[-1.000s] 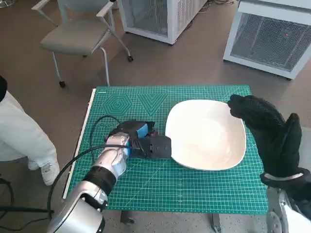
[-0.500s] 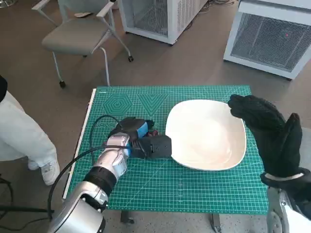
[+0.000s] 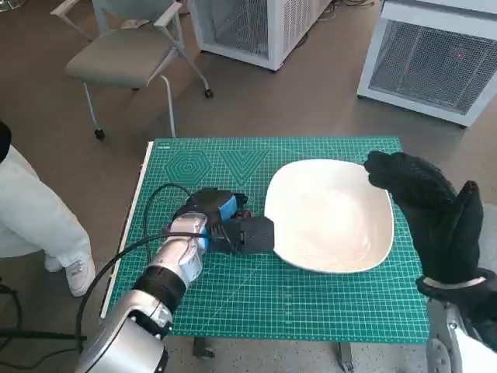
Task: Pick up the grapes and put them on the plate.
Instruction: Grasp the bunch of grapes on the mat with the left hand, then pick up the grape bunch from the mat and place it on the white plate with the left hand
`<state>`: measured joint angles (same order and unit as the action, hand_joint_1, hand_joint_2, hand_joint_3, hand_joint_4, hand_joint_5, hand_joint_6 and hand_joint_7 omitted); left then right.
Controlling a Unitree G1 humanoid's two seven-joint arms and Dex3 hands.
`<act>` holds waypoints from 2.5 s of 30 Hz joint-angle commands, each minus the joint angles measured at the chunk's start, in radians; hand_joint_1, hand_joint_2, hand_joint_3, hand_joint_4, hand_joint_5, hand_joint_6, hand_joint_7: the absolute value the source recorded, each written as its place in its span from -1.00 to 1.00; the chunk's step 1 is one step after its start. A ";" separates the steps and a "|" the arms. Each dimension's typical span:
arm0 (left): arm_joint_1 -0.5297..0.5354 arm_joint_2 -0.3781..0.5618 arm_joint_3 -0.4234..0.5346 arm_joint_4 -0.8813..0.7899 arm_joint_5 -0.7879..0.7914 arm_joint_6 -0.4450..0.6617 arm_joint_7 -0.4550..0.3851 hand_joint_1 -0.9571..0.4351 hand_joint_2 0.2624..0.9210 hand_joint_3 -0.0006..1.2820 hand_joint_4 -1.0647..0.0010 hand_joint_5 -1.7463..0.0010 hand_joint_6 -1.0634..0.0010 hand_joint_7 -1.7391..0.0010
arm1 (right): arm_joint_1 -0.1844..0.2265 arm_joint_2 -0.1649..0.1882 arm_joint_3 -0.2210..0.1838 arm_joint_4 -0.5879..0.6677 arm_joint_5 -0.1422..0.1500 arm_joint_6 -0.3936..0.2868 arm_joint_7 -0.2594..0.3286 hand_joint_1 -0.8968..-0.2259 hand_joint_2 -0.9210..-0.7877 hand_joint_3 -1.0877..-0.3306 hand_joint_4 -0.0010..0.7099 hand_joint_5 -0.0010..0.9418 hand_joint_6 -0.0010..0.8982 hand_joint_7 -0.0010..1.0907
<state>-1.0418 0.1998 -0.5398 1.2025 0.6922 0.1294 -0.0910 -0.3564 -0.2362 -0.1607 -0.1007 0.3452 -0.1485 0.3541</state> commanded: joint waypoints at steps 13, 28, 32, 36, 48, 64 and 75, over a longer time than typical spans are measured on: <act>0.008 0.046 0.038 -0.103 -0.040 0.003 -0.024 0.94 0.04 0.38 0.17 -0.92 -0.39 0.87 | 0.018 -0.005 -0.004 0.007 -0.007 0.012 0.000 0.07 -1.00 0.34 -0.12 -0.34 -0.71 0.57; 0.068 0.134 0.059 -0.395 -0.030 0.055 -0.093 0.39 0.02 0.06 -0.11 -0.72 -0.29 -0.26 | 0.015 0.000 -0.006 0.005 -0.006 0.014 -0.007 0.06 -1.00 0.34 -0.11 -0.34 -0.69 0.57; 0.098 0.165 0.072 -0.527 -0.025 0.087 -0.132 0.38 0.18 -0.05 -0.11 -0.58 -0.16 -0.45 | 0.013 0.002 -0.007 0.008 -0.007 0.013 -0.008 0.06 -1.00 0.34 -0.11 -0.34 -0.69 0.57; 0.127 0.191 0.085 -0.650 -0.018 0.121 -0.166 0.38 0.31 -0.16 -0.10 -0.54 -0.11 -0.49 | 0.012 0.004 -0.007 0.011 -0.009 0.011 -0.009 0.05 -1.00 0.34 -0.11 -0.35 -0.68 0.57; 0.167 0.232 0.117 -0.886 0.001 0.188 -0.230 0.38 0.47 -0.33 -0.13 -0.64 -0.23 -0.22 | 0.007 0.009 -0.005 0.014 -0.011 0.008 -0.014 0.05 -1.00 0.35 -0.10 -0.35 -0.68 0.56; 0.158 0.217 0.133 -0.885 0.007 0.180 -0.214 0.38 0.68 -0.63 -0.34 -0.50 -0.29 -0.11 | 0.011 0.011 -0.003 0.009 -0.011 0.002 -0.015 0.05 -1.00 0.35 -0.09 -0.36 -0.67 0.55; 0.103 0.151 0.105 -0.839 0.015 0.192 -0.227 0.38 0.71 -0.66 -0.32 -0.52 -0.33 -0.07 | 0.016 0.003 -0.012 0.011 -0.003 -0.002 -0.006 0.05 -1.00 0.35 -0.08 -0.37 -0.66 0.55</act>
<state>-0.8885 0.3848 -0.4231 0.3459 0.6975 0.3169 -0.3147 -0.3590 -0.2301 -0.1682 -0.0995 0.3462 -0.1556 0.3454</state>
